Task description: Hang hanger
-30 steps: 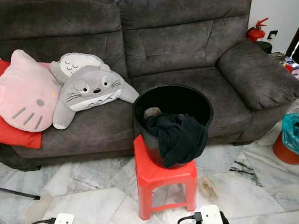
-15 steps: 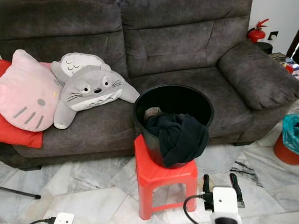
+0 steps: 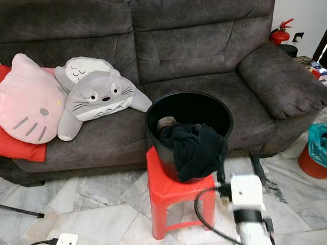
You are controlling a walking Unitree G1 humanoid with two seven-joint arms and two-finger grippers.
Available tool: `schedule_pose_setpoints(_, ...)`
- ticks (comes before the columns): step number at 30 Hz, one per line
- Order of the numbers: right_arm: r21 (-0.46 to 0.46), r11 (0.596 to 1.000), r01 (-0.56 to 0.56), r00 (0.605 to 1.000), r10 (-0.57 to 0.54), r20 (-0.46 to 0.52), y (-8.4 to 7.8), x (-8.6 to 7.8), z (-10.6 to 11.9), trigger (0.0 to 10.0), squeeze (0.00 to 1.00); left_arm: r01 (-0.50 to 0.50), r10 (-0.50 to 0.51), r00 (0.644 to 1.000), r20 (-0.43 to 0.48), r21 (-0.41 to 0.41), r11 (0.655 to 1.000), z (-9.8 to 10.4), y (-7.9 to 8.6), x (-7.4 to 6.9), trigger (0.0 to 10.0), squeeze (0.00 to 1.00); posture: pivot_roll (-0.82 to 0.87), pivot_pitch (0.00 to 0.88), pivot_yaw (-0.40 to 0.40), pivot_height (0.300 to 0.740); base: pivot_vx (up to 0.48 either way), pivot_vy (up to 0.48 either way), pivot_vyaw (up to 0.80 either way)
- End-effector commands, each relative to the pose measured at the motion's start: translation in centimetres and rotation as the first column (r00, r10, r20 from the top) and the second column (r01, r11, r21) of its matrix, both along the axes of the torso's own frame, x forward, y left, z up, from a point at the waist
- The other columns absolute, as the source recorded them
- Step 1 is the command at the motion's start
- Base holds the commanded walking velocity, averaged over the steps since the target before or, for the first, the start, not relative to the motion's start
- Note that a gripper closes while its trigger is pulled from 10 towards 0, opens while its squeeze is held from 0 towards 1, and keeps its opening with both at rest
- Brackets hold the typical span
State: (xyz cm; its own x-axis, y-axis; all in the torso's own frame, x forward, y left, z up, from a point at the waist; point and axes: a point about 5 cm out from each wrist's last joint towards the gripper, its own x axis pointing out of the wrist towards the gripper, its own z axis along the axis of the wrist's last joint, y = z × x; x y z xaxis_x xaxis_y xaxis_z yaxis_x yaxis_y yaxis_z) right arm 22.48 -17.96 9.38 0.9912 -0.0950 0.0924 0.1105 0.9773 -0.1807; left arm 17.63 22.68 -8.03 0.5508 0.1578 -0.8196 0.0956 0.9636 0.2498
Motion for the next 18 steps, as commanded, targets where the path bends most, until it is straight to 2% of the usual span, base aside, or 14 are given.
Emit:
schedule_pose_setpoints(1,0.064,0.997,-0.037,0.998,0.041,-0.05,0.7,0.7,0.0,10.0,0.0,0.016,-0.016,1.0,-0.017,0.018,1.0,-0.1,0.0,-0.2,10.0,0.0,-0.15,0.0,0.054,0.74,0.0,0.0,0.0)
schedule_pose_setpoints(5,0.124,0.99,-0.073,0.993,0.083,-0.081,1.1,1.2,0.0,10.0,0.0,0.014,-0.013,1.0,-0.017,0.016,1.0,-0.1,0.0,-0.2,10.0,0.0,-0.15,0.0,0.053,0.74,0.0,0.0,0.0)
schedule_pose_setpoints(7,0.209,0.974,-0.091,0.985,0.119,-0.124,1.3,1.6,0.0,10.0,0.0,0.008,-0.008,1.0,-0.017,0.015,1.0,-0.1,-0.1,-0.2,10.0,0.0,-0.15,0.0,0.051,0.74,0.0,0.0,0.0)
schedule_pose_setpoints(9,0.25,0.965,-0.079,0.983,0.117,-0.139,1.2,1.6,-0.3,10.0,0.0,0.011,-0.011,1.0,-0.02,0.015,1.0,-0.2,-0.1,-0.3,10.0,0.0,-0.15,0.0,0.047,0.74,0.0,0.0,0.0)
schedule_pose_setpoints(12,0.269,0.96,-0.076,0.974,0.129,-0.185,1.2,1.2,-1.0,10.0,0.0,0.005,-0.005,1.0,-0.02,0.014,1.0,-0.2,-0.1,-0.3,10.0,0.0,-0.14,0.0,0.046,0.74,0.0,0.0,0.0)
schedule_pose_setpoints(15,0.273,0.955,-0.119,0.95,0.19,-0.248,1.7,0.4,-2.2,10.0,0.0,0.004,-0.004,1.0,-0.025,0.018,1.0,-0.2,0.1,-0.5,10.0,0.0,-0.15,0.0,0.046,0.74,0.0,0.0,0.0)
schedule_pose_setpoints(18,0.286,0.951,-0.113,0.945,0.192,-0.266,1.7,0.3,-2.4,10.0,0.0,0.003,-0.002,1.0,-0.026,0.019,1.0,-0.2,0.1,-0.5,10.0,0.0,-0.15,0.0,0.045,0.74,0.0,0.0,0.0)
